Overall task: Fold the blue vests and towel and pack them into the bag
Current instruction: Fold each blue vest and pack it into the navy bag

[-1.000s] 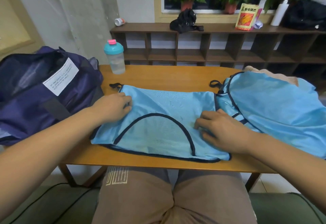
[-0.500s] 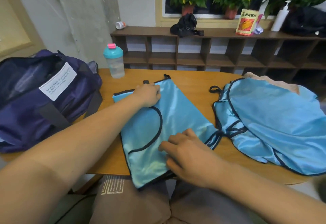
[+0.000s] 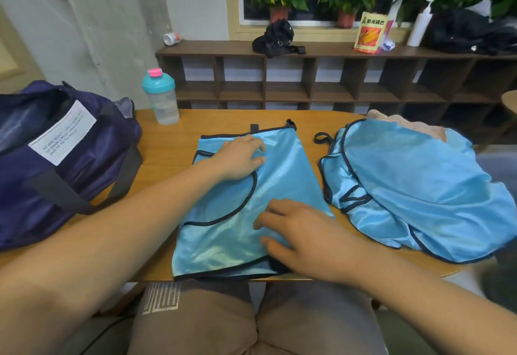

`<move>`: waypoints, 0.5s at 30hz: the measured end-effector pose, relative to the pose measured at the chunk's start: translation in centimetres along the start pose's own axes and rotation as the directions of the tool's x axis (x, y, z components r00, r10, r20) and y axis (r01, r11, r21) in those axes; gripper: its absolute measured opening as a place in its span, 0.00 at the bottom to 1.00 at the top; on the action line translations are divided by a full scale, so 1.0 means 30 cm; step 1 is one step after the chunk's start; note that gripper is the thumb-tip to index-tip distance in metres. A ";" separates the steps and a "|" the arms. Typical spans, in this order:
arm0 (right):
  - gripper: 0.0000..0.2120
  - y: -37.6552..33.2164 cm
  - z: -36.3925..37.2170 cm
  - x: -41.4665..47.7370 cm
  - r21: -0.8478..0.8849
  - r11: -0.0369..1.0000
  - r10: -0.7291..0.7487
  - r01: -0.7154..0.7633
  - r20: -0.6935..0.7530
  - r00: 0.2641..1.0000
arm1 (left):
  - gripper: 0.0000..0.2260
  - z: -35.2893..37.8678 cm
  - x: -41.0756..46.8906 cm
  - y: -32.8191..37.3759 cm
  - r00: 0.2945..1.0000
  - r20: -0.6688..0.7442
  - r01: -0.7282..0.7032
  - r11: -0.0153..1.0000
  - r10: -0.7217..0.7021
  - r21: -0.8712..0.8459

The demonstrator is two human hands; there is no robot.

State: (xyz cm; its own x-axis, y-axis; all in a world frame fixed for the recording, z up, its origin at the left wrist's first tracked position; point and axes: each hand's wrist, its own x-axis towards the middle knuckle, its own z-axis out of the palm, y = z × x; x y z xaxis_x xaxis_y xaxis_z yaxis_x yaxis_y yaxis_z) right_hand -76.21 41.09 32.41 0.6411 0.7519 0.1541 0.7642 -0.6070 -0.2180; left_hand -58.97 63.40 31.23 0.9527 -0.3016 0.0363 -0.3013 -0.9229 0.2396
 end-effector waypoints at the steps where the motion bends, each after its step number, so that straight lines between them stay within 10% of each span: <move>1: 0.17 0.029 -0.017 -0.023 0.000 1.000 0.015 -0.015 -0.004 1.000 | 0.17 -0.012 -0.036 0.004 1.000 -0.013 -0.020 1.000 0.020 -0.012; 15: 0.26 0.127 -0.022 -0.230 -0.062 0.997 -0.057 0.049 -0.139 0.989 | 0.08 -0.044 -0.623 0.152 0.940 0.050 -0.321 0.922 0.339 -0.216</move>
State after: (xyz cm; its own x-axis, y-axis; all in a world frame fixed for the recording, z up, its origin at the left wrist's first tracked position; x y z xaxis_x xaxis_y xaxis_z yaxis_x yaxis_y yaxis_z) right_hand -77.67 33.44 31.16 0.5999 0.7423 0.2985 0.7976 -0.5842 -0.1500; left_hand -78.10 65.14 32.92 0.7911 -0.6081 0.0666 -0.5754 -0.7027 0.4185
